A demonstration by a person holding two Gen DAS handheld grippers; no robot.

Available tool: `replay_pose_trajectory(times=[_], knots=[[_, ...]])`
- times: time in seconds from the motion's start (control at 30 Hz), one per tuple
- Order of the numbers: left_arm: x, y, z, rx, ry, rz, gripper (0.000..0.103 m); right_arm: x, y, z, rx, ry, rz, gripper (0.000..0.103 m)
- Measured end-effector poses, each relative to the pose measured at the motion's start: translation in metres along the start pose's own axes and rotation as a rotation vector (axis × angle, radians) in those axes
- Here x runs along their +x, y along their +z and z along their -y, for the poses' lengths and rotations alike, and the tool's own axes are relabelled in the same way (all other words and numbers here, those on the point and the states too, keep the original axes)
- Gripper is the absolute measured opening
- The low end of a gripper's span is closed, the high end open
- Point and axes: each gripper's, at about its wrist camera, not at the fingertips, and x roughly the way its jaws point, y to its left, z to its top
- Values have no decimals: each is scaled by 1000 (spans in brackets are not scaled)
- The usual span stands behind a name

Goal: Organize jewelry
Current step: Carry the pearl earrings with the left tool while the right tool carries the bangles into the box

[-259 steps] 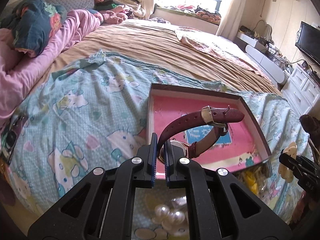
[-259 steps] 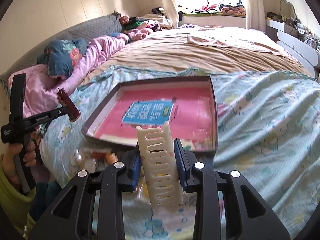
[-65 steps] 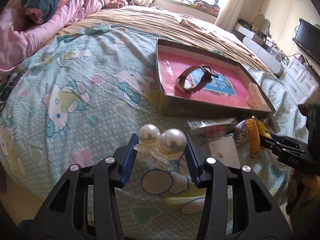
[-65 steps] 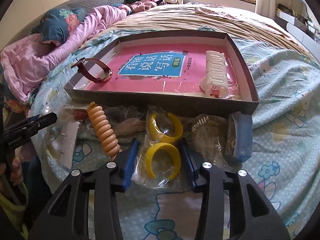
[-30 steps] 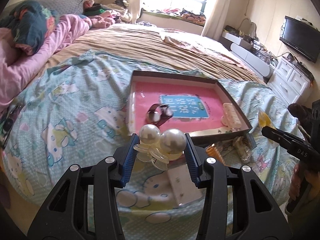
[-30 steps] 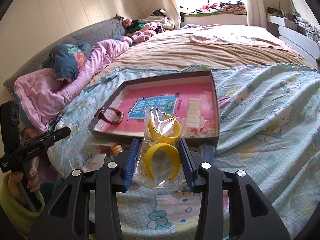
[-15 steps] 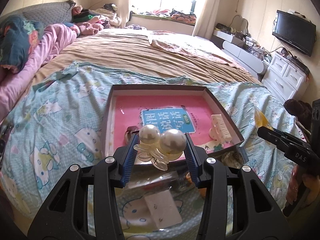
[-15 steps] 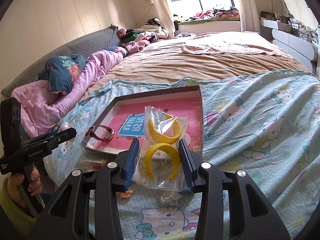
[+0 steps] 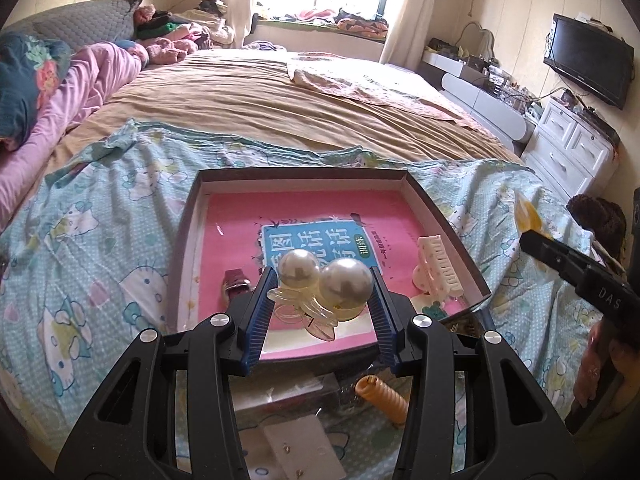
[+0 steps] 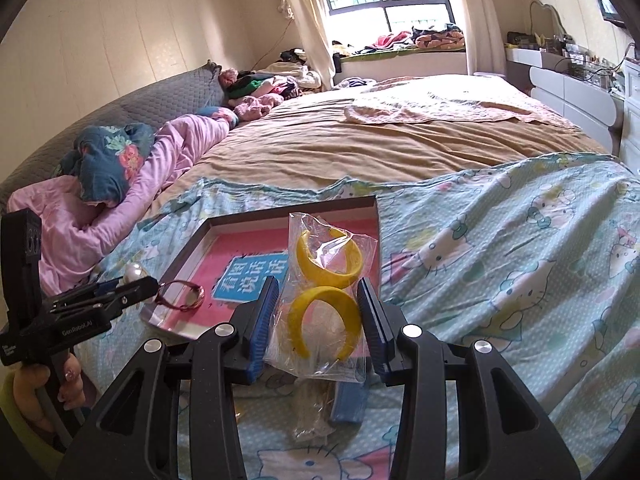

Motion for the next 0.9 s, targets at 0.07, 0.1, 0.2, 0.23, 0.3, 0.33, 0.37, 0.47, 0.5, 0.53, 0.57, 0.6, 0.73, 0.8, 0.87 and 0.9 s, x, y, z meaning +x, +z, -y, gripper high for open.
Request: replay_pose_trajectory(times=[0.07,0.1,0.2,0.23,0.3,0.33,0.37,0.47,0.5,0.53,0.57,0.6,0.73,0.8,0.87,0.9], knots=[[5,2,2,3,2,-9,37,3,3,3,6,-8,3,39],[7,2,2,2,1,-10,37,5,5,4,9,-12,4,39],[15,4,3,-1,4,-21,37,9,8,7,12,-20,9,39],[18,4,3,-4,2,-25,37,10,9,7,10,-23,12,39],[23,4,4,-5,-1,-32,37,14,12,8,7,-33,13,39],[25,4,5,-1,-1,-34,37,16,12,9,9,-34,12,39],[28,3,6,2,0,-38,37,18,13,10,11,-35,11,39],[34,2,7,8,0,-48,37,25,13,13,16,-44,-1,39],[37,2,7,8,-1,-52,37,29,13,14,19,-47,-8,39],[40,1,7,8,-2,-57,37,31,13,15,21,-49,-14,39],[43,0,8,10,-3,-64,37,35,12,16,23,-51,-19,39],[46,0,7,11,-2,-68,37,38,11,17,26,-54,-26,39],[57,-3,6,13,-1,-91,37,52,8,19,38,-61,-58,39],[60,-4,6,22,7,-93,37,59,5,19,42,-63,-72,39],[63,-4,4,18,3,-97,37,66,4,18,43,-65,-88,39],[64,-4,4,19,5,-98,37,69,3,17,43,-62,-94,39]])
